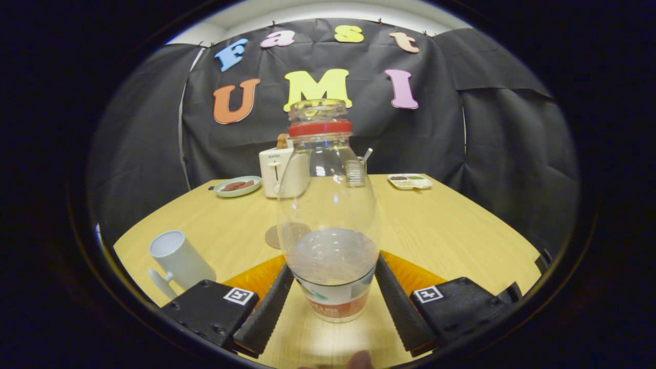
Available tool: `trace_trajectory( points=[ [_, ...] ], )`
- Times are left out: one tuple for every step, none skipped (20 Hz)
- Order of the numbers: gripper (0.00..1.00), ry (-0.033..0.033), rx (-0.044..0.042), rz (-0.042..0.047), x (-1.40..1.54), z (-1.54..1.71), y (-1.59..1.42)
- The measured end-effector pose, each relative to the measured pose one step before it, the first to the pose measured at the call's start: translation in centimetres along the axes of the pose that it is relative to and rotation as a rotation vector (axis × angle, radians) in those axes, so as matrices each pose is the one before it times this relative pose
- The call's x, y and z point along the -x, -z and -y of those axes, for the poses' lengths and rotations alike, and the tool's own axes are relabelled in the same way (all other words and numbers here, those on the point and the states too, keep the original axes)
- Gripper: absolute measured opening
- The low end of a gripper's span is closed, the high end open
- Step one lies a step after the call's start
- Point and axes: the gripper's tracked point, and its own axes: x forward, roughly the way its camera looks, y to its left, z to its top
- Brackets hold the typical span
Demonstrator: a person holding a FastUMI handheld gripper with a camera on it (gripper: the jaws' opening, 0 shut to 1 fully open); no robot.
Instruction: Take the bottle from table, then pour the juice into the cup, finally place the bottle on the coaster
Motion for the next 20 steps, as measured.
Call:
trace_trajectory(
  points=[
    [0.96,-0.00047,-0.01004,0.00004,-0.147,-0.075,0.053],
    [0.94,0.00065,-0.00687,-0.00524,-0.088,-0.078,0.121],
    [0.92,0.00654,-0.00099,-0.00085,-0.034,0.118,-0.092],
    [0.85,0.00475,0.005,-0.00561,0.075,-0.001,-0.011],
    [0.84,0.00169,0.00776,-0.00445,0.038,-0.066,-0.002],
    [0.83,0.00625,0.01025,-0.00071,0.116,0.027,-0.105],
    [0.81,0.00143,0.01444,0.00858,0.229,-0.056,-0.517],
    [0.8,-0.00148,0.02538,0.00613,0.188,-0.273,-0.441],
    [0.8,0.0026,0.02265,0.01509,0.209,-0.049,-0.714],
    [0.79,-0.00468,0.01947,0.01297,0.224,-0.143,-0.627],
    [0.78,-0.00355,0.02221,0.01098,0.156,-0.311,-0.699],
    [0.77,-0.0005,0.02967,0.01098,0.104,-0.334,-0.512],
    [0.77,0.00497,0.0376,0.00827,0.049,-0.232,-0.477],
    [0.76,0.00856,0.03971,0.00628,-0.154,-0.287,-0.238],
    [0.76,0.00169,0.04274,0.00665,-0.072,-0.547,-0.229],
    [0.75,0.00606,0.0542,0.00335,-0.243,-0.604,-0.085],
    [0.75,0.00856,0.06339,0.00316,-0.225,-0.527,-0.055],
    [0.75,0.00833,0.06564,0.00372,-0.148,-0.484,-0.099],
    [0.75,0.00235,0.06668,0.00279,-0.17,-0.568,-0.2],
    [0.75,0.00181,0.0597,0.00398,-0.071,-0.532,-0.05]
  ],
)
